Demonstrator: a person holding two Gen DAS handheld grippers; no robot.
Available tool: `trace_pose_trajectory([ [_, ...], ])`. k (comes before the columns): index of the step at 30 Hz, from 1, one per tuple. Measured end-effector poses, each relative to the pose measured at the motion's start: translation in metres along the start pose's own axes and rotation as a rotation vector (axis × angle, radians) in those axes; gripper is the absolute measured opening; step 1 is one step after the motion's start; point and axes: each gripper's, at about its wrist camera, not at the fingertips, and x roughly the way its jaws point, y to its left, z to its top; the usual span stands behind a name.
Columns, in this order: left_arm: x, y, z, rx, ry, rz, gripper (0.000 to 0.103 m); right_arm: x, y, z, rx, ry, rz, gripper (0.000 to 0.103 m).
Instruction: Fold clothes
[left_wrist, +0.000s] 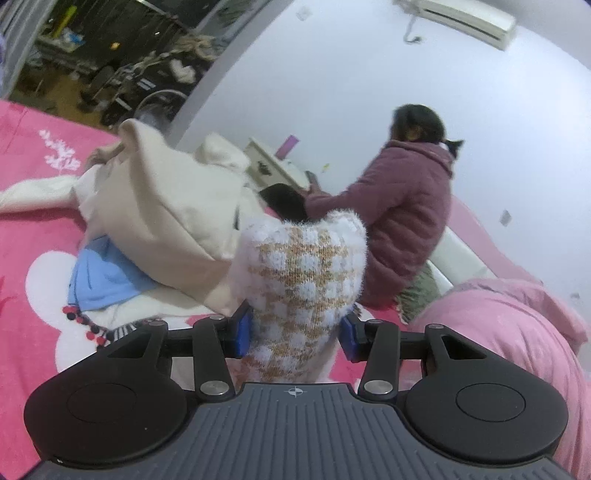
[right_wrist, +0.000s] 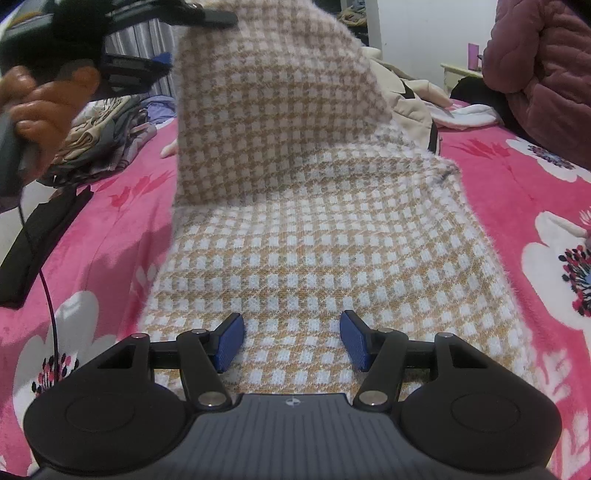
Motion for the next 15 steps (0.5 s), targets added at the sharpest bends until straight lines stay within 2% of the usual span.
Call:
trace_pose_trajectory([
  [15,-0.045,-0.04,-0.04,0.181,0.047,-0.074,0.044,0.002,0.002,0.001,-0.016,-0.004,-0.012,0.061],
])
